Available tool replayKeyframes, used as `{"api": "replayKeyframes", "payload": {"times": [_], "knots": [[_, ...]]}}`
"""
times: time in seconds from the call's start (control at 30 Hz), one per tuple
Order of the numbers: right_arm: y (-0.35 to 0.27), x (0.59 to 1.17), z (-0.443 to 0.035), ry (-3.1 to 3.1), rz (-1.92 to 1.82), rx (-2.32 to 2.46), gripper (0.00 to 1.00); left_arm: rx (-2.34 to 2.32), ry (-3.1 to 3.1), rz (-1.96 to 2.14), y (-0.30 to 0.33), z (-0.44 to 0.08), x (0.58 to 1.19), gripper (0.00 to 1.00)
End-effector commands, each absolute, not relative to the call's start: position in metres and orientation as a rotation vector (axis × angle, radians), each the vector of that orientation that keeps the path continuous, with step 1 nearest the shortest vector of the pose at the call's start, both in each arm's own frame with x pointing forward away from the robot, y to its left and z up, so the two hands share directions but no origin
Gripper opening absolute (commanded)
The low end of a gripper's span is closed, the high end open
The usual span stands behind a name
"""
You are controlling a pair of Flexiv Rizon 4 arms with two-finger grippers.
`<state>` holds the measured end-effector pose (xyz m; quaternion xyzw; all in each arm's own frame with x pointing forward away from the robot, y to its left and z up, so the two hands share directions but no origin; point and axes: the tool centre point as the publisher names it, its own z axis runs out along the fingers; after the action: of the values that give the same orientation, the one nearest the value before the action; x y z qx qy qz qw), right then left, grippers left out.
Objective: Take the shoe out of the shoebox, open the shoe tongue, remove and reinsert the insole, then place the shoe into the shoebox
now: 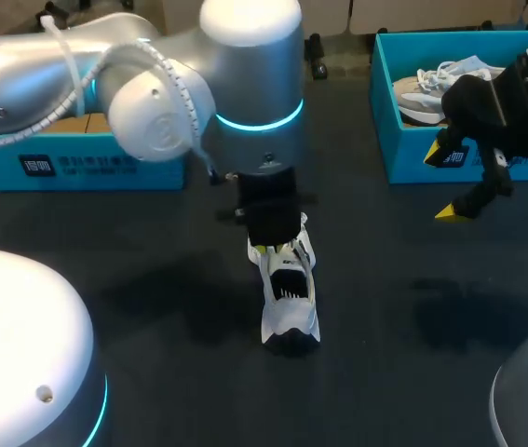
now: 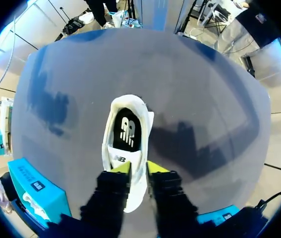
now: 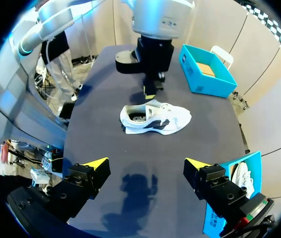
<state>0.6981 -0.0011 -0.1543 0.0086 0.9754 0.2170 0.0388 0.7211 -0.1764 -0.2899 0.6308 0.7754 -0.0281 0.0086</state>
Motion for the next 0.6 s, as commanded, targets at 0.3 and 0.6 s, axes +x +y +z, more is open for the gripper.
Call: {"api": "replayKeyframes", "payload": {"times": [0.3,0.6], "knots": [[0.0003,0.7002,-0.1551,2.995,0.660,0.026,1.00,1.966,2.411,-0.099,-0.1690,-0.2885,0.7188,1.00],[0.0003,0.7002,-0.1551,2.995,0.660,0.026,1.00,1.518,2.772,-0.101,-0.1770,-0.2800,0.7158,1.00]]}}
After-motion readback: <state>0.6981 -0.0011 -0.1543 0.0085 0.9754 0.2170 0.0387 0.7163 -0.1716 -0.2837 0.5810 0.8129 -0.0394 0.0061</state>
